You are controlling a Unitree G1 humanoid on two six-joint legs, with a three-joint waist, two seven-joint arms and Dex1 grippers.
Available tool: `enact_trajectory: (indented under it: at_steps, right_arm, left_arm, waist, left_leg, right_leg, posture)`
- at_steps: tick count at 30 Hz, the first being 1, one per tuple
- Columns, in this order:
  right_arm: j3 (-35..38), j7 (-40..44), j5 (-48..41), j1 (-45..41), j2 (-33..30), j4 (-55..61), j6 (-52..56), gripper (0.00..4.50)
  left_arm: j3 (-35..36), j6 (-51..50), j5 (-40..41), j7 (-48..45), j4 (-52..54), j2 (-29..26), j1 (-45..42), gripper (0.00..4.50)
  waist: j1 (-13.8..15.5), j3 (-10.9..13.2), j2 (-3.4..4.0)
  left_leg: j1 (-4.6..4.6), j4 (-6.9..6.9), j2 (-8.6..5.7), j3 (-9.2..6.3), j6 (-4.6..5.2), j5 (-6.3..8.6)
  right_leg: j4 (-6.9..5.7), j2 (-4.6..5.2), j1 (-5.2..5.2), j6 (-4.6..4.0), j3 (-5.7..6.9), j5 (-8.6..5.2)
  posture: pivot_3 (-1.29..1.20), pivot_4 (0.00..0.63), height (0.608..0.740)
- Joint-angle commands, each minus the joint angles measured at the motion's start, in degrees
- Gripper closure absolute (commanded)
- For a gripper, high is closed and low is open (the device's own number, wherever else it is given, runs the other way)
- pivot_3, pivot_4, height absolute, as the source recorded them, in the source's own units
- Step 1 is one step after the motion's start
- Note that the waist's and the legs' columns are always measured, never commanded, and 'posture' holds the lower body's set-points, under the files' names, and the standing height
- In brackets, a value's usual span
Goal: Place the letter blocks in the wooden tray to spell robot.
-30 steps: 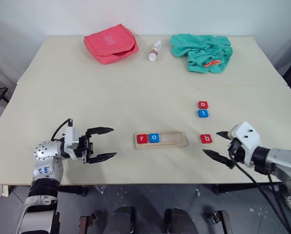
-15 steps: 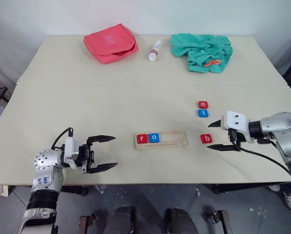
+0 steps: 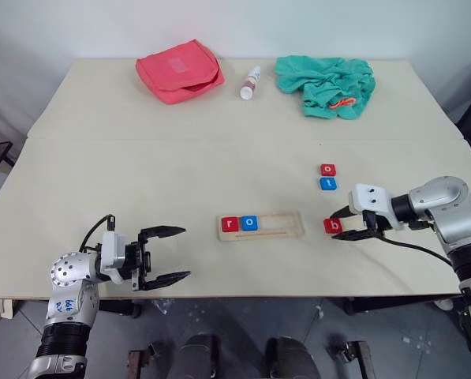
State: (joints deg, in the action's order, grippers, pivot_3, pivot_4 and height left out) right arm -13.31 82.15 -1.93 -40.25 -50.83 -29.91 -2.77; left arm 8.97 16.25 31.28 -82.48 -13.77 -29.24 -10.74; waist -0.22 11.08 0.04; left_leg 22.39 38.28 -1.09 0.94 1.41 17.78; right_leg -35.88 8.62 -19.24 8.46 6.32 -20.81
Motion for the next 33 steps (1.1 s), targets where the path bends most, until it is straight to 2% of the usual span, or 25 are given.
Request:
enact_trajectory:
  at_steps: [1,8,18,22,33]
  right_arm:
    - [0.6,-1.5,1.2,0.2,0.4,-0.1,0.5,3.04]
    - [3.1,-2.4,-0.9,2.4,-0.4,4.9,3.4,3.04]
    - [4.6,-2.7,-2.0,1.5,-0.4,8.0,6.6,3.04]
    - [4.9,-3.3,-2.9,1.1,-0.9,13.9,12.5,3.04]
    - [4.5,-7.7,-6.8,-3.3,4.4,24.0,26.1,3.04]
  left_arm:
    - [0.8,0.1,1.2,0.1,1.5,-0.2,-0.3,0.00]
    - [0.4,0.4,0.9,-0.6,-0.1,0.1,-2.0,0.00]
    - [0.5,1.0,0.4,-1.7,-3.6,0.1,-5.4,0.00]
    - [0.6,1.6,0.2,-2.1,-5.1,0.0,-6.4,0.00]
    - [0.2,3.2,-0.4,-2.9,-9.7,0.9,-10.1,0.00]
  waist:
    - [0.0,0.0,0.00]
    - [0.0,0.0,0.00]
    - [0.1,0.0,0.00]
    - [0.1,0.0,0.01]
    - [0.0,0.0,0.01]
  left_leg:
    - [0.00,0.00,0.00,0.00,0.00,0.00]
    - [0.00,0.00,0.00,0.01,0.00,0.00]
    - [0.02,-0.05,-0.02,0.03,0.00,0.00]
    - [0.03,-0.07,-0.01,0.02,0.00,0.00]
    - [0.09,-0.11,-0.03,-0.02,0.00,0.00]
  right_leg:
    - [0.00,0.00,0.00,0.00,0.00,0.00]
    - [0.00,0.00,-0.01,0.00,0.00,0.00]
    - [0.00,0.01,-0.05,0.00,0.00,0.00]
    - [0.00,0.00,-0.09,0.00,0.00,0.00]
    - [-0.02,0.01,-0.17,0.00,0.02,0.00]
  posture:
    - [0.00,0.150,0.740]
    - [0.00,0.150,0.740]
    - [0.00,0.150,0.740]
    - [0.00,0.150,0.740]
    - [0.00,0.150,0.740]
